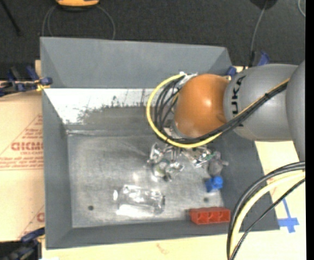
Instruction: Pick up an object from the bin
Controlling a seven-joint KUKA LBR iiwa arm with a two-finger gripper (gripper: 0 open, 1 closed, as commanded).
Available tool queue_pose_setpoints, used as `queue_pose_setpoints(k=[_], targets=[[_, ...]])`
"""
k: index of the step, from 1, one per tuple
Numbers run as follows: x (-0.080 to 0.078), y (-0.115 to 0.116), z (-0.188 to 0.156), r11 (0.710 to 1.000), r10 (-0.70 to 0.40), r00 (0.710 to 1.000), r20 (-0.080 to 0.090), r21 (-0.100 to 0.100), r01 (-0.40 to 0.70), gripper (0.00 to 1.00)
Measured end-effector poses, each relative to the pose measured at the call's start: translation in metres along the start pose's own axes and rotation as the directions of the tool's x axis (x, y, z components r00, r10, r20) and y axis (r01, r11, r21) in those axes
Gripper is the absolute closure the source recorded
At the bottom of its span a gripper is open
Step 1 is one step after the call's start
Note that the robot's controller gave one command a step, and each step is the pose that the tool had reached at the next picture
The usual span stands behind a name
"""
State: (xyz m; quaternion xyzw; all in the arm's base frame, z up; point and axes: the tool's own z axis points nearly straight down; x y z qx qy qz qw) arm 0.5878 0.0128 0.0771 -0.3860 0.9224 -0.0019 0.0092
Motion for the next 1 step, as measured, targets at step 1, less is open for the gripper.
queue_pose_setpoints(k=[1], targets=[[-0.0203,0.0058,-0.2121,0.99,-0.14,0.99,-0.005,-0.003,0.14,1.0]])
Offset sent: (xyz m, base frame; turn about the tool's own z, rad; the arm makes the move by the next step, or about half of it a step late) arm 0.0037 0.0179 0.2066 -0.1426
